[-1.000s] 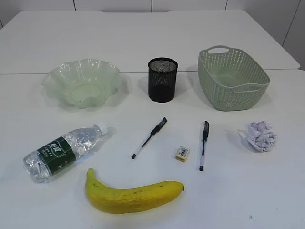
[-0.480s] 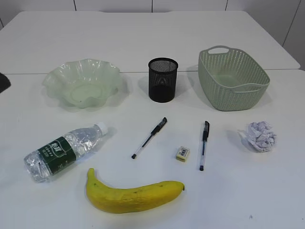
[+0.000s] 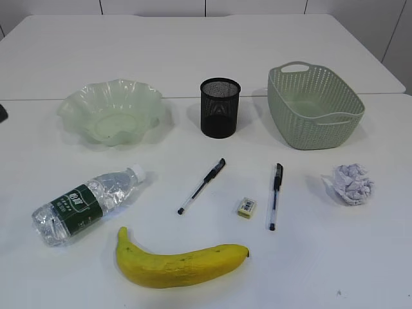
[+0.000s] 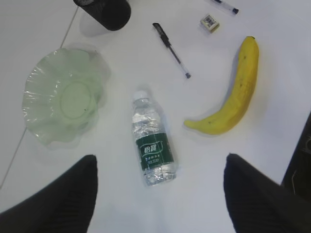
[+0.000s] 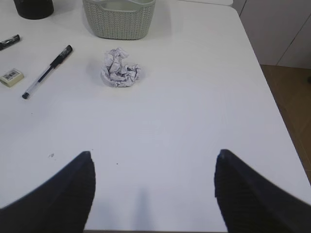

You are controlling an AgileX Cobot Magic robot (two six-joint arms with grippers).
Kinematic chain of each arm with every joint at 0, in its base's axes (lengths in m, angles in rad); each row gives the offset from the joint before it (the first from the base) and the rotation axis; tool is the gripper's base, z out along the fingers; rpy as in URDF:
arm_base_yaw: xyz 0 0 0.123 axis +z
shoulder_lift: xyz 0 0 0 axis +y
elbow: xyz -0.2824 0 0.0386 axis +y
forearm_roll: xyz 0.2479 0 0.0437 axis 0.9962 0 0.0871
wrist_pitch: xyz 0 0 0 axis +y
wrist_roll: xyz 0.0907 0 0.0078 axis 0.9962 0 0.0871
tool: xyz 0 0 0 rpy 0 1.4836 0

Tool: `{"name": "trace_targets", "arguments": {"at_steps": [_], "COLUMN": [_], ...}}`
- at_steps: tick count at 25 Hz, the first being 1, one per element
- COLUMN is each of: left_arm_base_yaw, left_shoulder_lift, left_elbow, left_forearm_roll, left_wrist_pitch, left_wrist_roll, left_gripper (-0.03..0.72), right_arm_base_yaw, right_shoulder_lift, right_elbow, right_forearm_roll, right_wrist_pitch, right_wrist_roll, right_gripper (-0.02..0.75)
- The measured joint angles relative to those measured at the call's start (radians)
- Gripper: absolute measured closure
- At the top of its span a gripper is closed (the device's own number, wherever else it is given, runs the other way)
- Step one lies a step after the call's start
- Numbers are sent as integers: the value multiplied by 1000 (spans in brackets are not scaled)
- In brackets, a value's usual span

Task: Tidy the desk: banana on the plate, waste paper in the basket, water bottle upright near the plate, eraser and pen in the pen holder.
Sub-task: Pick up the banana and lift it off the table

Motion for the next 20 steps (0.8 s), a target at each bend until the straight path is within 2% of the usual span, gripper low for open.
{"name": "trace_targets", "arguments": {"at_steps": [6, 11, 20], "left_arm_base_yaw": [0, 0, 0], "left_shoulder_lift": [0, 0, 0], "left_elbow": [0, 0, 0], "left_forearm_roll": [63, 77, 117], "left_wrist_pitch": [0, -9, -33], "left_wrist_roll": [6, 67, 83], "left_gripper": [115, 115, 115], "right_arm_base_yaw": [0, 0, 0], "right_shoulder_lift": [0, 0, 0], "right_elbow": [0, 0, 0], "right_forearm_roll": [0, 0, 0], "right_wrist_pitch": [0, 0, 0], "right_wrist_roll": [0, 0, 0], "right_gripper": [171, 171, 171]}}
